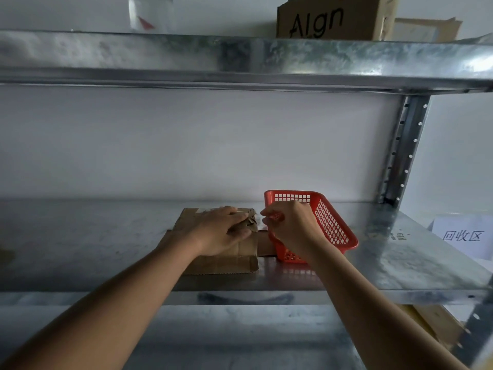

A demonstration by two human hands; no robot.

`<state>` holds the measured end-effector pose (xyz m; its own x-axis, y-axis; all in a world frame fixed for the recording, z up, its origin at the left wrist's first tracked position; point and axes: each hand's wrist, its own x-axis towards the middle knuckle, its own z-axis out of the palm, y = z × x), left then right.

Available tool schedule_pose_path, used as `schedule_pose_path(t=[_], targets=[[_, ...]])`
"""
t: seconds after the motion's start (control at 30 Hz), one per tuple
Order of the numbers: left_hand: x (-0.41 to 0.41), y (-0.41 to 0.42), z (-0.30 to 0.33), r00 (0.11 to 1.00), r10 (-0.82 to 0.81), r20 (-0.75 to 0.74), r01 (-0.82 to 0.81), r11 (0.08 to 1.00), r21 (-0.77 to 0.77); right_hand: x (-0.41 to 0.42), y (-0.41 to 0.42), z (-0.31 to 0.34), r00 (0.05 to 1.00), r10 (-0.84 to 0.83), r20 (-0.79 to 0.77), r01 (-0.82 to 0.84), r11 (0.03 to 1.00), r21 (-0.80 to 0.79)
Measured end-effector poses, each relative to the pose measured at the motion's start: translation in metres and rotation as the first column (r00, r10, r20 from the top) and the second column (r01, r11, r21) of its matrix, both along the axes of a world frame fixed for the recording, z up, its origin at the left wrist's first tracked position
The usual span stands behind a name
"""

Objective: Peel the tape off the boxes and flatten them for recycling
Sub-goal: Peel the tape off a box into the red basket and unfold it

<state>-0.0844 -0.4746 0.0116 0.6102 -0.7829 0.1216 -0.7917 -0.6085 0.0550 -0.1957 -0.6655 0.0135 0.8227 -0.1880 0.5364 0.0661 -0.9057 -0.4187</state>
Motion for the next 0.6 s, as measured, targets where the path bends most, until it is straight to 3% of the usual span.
schedule_pose_path(t=[0.1,0.23,0.3,0.43,0.6], targets=[[-0.002,0.005,0.002,0.998,-0.008,0.068,0.009,1.0,-0.021,0.005,0.011,0.001,0.994,0.038,-0.098,-0.052,0.988,-0.146],[0.002,0.023,0.012,0.991,0.019,-0.131,-0.034,0.994,-0.108,0.017,0.025,0.0,0.985,0.026,-0.172,-0.09,0.923,-0.374],[0.008,0.036,0.018,0.984,0.031,-0.174,-0.056,0.989,-0.139,0.024,0.03,0.001,0.983,0.026,-0.182,-0.094,0.922,-0.376],[0.019,0.069,0.015,0.988,0.138,-0.065,-0.147,0.974,-0.172,0.04,0.047,0.0,0.973,0.016,-0.229,-0.093,0.939,-0.331],[0.027,0.096,0.003,0.937,0.347,-0.034,-0.345,0.907,-0.241,0.057,0.072,-0.006,0.955,0.027,-0.295,-0.086,0.979,-0.188]])
